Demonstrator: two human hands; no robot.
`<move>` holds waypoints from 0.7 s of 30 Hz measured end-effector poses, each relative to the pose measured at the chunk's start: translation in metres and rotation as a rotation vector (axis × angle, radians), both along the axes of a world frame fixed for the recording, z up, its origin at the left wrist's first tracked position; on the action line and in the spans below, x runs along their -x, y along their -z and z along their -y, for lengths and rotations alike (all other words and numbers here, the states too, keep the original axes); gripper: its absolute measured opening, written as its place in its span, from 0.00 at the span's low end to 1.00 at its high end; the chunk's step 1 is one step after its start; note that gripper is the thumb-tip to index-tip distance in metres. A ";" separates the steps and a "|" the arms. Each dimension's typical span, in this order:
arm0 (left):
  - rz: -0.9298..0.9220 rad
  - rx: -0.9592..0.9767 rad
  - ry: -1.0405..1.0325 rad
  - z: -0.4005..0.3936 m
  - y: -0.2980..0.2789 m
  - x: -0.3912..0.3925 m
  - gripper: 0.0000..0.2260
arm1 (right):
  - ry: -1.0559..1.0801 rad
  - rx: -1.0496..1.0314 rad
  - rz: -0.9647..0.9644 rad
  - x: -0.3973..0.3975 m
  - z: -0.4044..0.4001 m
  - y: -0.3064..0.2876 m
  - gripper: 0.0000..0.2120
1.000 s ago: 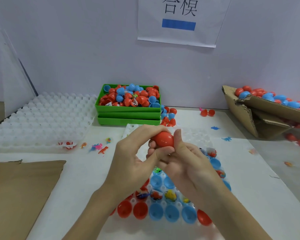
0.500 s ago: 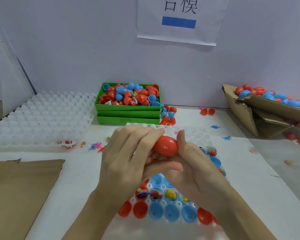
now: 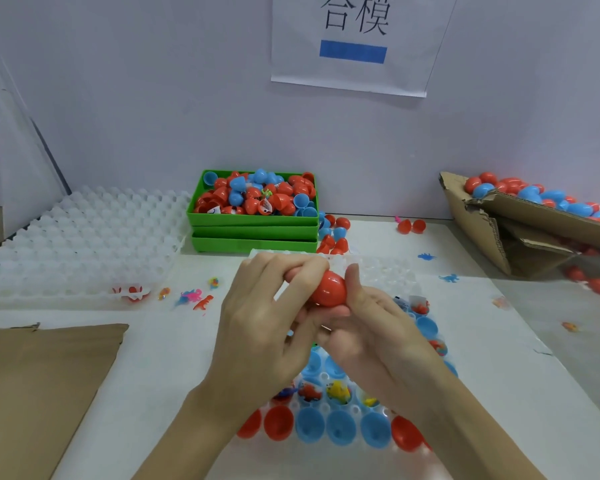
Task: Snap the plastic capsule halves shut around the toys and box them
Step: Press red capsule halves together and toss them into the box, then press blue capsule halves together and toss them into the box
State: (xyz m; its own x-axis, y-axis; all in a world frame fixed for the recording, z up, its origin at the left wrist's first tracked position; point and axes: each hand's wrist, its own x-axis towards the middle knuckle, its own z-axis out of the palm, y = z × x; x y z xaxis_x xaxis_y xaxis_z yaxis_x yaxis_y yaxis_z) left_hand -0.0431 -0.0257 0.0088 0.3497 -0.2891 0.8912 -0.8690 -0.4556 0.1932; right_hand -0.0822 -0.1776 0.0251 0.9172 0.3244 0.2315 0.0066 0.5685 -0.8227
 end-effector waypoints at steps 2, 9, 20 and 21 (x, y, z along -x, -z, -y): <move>-0.088 -0.015 0.007 0.002 0.000 -0.003 0.16 | 0.053 0.080 -0.017 0.000 0.002 -0.004 0.30; -0.395 -0.076 -0.149 -0.007 0.003 -0.015 0.30 | 0.377 0.025 -0.284 -0.041 0.059 -0.027 0.13; -0.264 -0.164 -0.332 -0.014 0.002 -0.020 0.26 | 0.765 0.151 -0.286 -0.091 0.166 -0.033 0.23; -0.279 -0.156 -0.333 -0.014 0.001 -0.020 0.27 | 0.815 0.311 -0.257 -0.083 0.158 -0.022 0.19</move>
State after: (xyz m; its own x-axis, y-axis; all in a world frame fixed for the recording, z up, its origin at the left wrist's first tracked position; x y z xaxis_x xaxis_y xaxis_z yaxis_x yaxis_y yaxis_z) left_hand -0.0231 -0.0114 0.0074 0.6666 -0.2439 0.7044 -0.5951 -0.7432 0.3059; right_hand 0.0010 -0.3358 0.0471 0.9012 -0.4334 -0.0017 0.1041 0.2203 -0.9699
